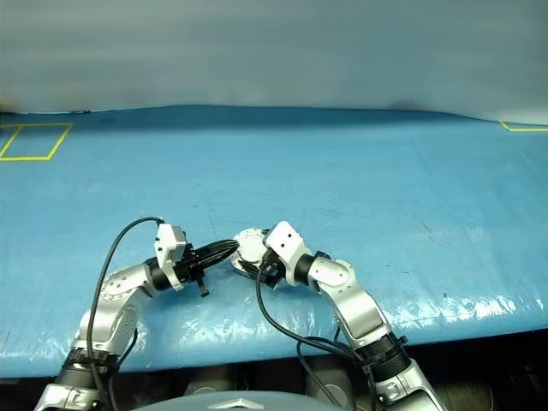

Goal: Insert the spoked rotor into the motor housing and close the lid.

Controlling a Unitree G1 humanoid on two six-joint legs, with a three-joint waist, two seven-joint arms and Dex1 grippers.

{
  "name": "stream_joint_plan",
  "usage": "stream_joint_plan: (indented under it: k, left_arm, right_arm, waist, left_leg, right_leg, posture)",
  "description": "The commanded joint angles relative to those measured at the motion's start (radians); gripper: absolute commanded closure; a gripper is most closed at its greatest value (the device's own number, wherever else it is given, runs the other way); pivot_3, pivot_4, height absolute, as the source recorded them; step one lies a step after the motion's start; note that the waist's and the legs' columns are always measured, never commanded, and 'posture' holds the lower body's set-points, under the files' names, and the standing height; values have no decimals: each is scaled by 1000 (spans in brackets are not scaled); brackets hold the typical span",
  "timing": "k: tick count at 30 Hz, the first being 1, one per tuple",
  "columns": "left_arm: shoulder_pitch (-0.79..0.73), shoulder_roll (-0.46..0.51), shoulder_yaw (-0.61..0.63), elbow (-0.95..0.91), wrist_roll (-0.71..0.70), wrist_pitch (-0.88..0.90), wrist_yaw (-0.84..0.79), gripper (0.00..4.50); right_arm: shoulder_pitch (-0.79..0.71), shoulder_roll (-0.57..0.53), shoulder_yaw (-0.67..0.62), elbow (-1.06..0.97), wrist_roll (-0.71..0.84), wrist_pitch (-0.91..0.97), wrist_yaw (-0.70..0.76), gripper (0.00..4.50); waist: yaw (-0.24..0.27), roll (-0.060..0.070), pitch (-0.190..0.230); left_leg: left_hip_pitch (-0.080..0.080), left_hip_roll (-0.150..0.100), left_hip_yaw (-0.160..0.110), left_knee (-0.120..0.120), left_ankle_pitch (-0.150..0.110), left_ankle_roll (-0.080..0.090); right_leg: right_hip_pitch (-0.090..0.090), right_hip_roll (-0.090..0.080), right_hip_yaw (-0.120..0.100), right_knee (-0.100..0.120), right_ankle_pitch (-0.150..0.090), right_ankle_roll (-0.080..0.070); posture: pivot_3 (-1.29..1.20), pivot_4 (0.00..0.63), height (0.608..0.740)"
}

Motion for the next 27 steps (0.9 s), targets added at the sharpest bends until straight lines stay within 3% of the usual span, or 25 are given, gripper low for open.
stream_joint_plan:
  k: [1, 13, 27]
  left_arm:
    - [8, 50, -26, -54, 21, 42, -29, 4426]
    - [-20, 15, -67, 60, 161, -51, 50, 4426]
    - [-10, 20, -89, 90, 183, -64, 42, 4426]
  right_arm:
    - [27, -4, 28, 44, -12, 28, 4, 0]
    - [35, -6, 28, 37, -15, 35, 3, 0]
    - [34, 4, 8, 38, -34, -54, -27, 0]
  waist:
    - [0, 0, 0]
    - [5, 0, 0]
    - [6, 0, 0]
  left_leg:
    - [0, 0, 0, 0, 0, 0]
    - [2, 0, -1, 0, 0, 0]
    - [3, 0, -1, 0, 0, 0]
  right_leg:
    - [0, 0, 0, 0, 0, 0]
    - [-1, -1, -1, -1, -1, 2]
    - [-1, -3, -1, -1, -1, 2]
  posture:
    - [0, 150, 740]
    - [0, 150, 740]
    - [0, 150, 740]
